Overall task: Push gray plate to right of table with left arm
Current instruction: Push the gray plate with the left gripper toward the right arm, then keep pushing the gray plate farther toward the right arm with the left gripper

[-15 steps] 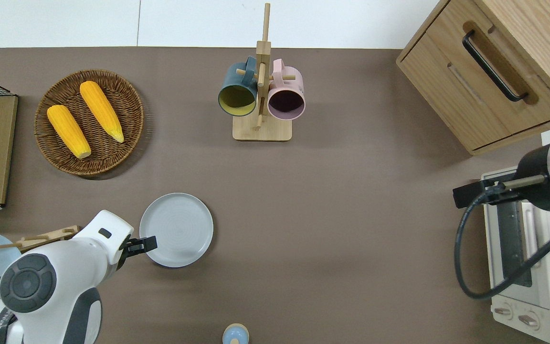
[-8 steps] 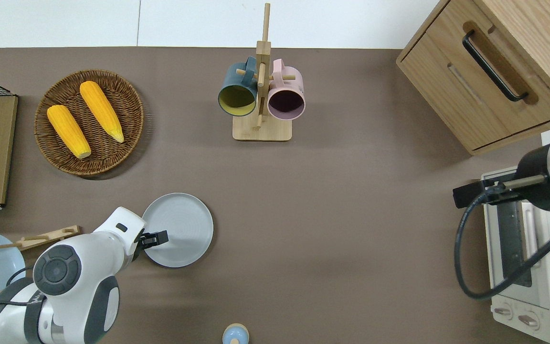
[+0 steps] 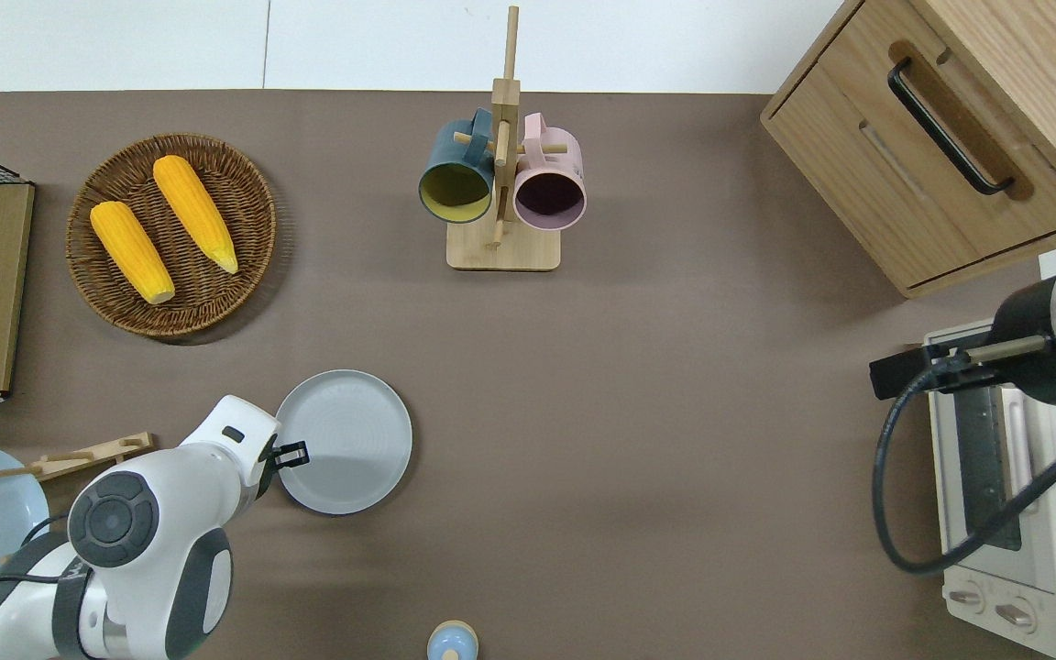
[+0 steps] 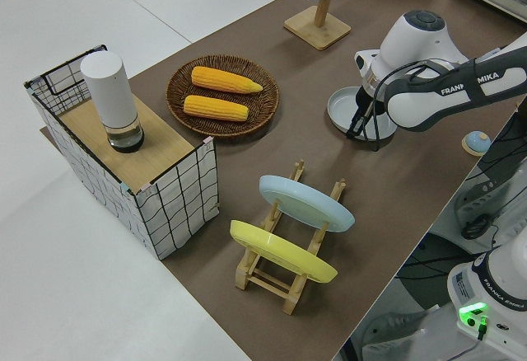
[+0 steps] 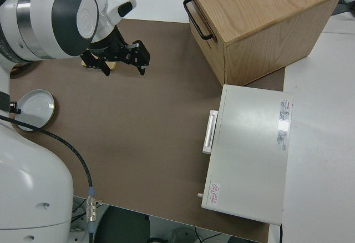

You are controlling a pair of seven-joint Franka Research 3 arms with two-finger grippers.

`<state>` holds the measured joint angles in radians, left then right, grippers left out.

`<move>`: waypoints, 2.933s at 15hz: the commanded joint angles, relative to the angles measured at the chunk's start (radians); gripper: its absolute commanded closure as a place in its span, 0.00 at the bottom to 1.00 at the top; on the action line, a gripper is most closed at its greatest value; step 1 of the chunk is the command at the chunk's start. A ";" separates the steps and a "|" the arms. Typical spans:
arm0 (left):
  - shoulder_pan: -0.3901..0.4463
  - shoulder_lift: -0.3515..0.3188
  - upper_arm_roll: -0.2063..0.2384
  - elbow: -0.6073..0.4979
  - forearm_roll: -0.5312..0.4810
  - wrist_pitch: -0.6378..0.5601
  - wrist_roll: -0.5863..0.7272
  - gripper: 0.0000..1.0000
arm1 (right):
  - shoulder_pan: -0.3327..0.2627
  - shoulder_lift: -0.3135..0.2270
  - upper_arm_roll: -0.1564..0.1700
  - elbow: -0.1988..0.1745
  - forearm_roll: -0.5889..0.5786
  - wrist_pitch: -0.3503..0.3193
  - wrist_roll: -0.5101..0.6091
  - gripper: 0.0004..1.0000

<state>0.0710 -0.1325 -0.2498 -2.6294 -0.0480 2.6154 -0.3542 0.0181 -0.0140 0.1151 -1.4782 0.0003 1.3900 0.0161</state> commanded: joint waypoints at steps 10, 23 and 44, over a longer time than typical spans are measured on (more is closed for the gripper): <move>-0.013 0.027 -0.020 -0.017 -0.003 0.031 -0.089 0.98 | -0.020 -0.003 0.017 0.009 0.006 -0.016 0.013 0.02; -0.066 0.122 -0.275 0.075 0.035 0.046 -0.616 0.98 | -0.020 -0.003 0.015 0.009 0.006 -0.016 0.013 0.02; -0.344 0.379 -0.275 0.382 0.435 -0.071 -1.330 0.99 | -0.020 -0.003 0.015 0.009 0.006 -0.016 0.013 0.02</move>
<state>-0.2373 0.1805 -0.5285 -2.2794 0.3608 2.5569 -1.6430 0.0181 -0.0140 0.1151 -1.4782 0.0003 1.3900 0.0161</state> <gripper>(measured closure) 0.965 0.013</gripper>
